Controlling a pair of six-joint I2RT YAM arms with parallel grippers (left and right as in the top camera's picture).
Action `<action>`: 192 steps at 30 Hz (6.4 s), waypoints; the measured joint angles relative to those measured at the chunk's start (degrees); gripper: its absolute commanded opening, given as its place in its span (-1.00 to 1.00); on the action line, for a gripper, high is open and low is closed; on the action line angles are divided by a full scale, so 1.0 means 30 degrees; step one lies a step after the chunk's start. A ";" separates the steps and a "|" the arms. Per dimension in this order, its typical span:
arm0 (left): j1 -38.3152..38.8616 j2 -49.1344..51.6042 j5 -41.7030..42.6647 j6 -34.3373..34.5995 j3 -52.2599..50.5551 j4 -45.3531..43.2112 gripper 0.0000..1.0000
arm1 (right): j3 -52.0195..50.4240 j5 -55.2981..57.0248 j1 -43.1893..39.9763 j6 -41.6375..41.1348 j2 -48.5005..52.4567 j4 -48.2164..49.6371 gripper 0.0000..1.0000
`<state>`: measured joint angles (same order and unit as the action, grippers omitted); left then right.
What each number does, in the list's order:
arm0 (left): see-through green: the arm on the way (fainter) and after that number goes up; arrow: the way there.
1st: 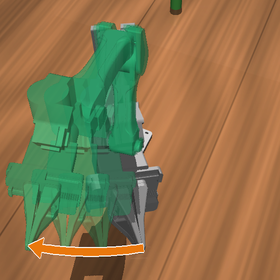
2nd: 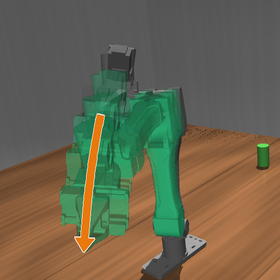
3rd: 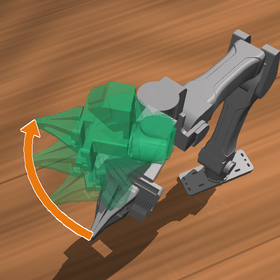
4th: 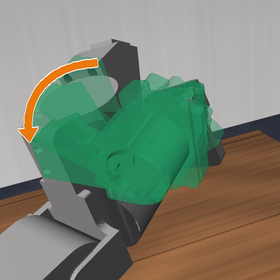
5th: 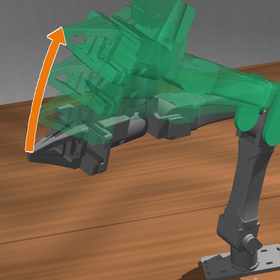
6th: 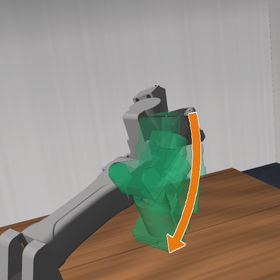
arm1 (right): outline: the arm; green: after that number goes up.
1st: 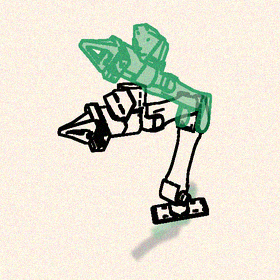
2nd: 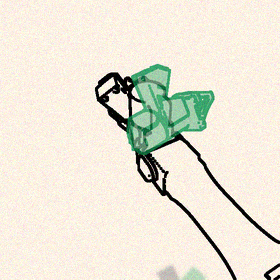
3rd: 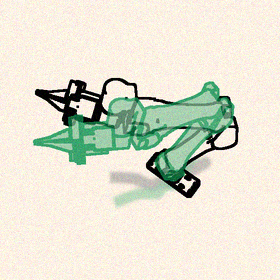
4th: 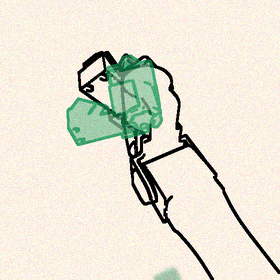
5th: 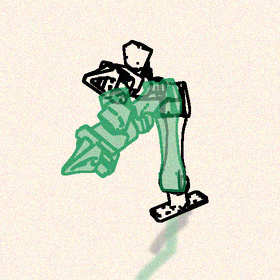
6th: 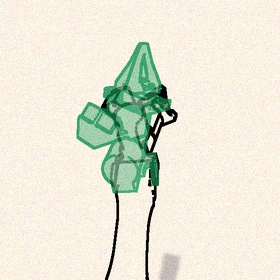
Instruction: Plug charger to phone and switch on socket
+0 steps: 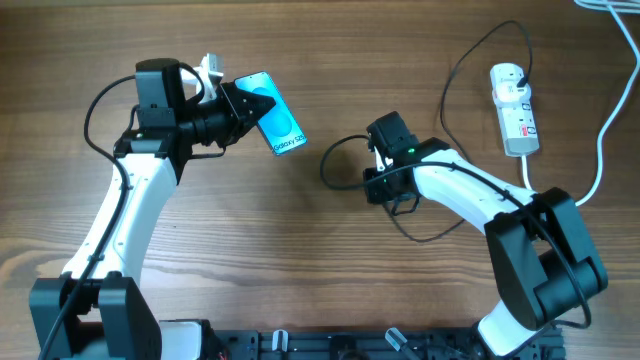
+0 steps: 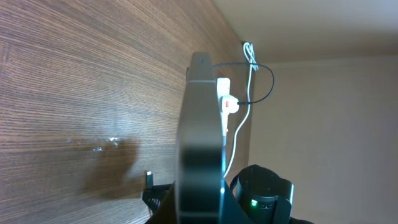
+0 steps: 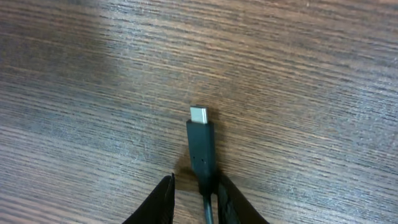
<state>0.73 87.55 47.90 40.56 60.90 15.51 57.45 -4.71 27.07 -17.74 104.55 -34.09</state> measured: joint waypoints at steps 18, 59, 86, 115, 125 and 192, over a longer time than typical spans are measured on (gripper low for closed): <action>0.0000 0.0000 0.1362 -0.0131 0.0000 -0.2630 -0.92 | -0.1202 -1.2152 -0.1865 0.3963 -0.6324 -0.2725 -0.91; 0.1617 0.0000 0.3206 -0.2004 0.0000 -0.1727 -0.92 | -0.1246 -1.1329 0.2142 -0.0146 -0.8954 0.4277 -0.91; 0.1916 0.0000 0.2208 -0.3439 0.0087 -0.0656 -0.92 | -0.1282 -0.9595 0.2302 -0.0940 -0.8947 0.5792 -0.91; 0.2091 0.0000 0.3060 -0.3796 0.0080 -0.1304 -0.92 | -0.1217 -1.0338 0.2251 -0.0481 -0.8961 0.3854 -0.91; 0.2091 0.0000 0.3060 -0.4014 0.0080 -0.1297 -0.92 | -0.1217 -0.9901 0.2251 -0.0350 -0.8903 0.4029 -0.91; 0.1880 0.0000 0.2470 -0.5654 0.0182 -0.0029 -0.92 | -0.1494 -0.9763 0.2412 -0.1086 -0.7949 0.5858 -0.45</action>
<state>6.37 87.55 55.31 23.59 61.45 15.42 52.97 -34.00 34.30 -20.99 80.71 -16.51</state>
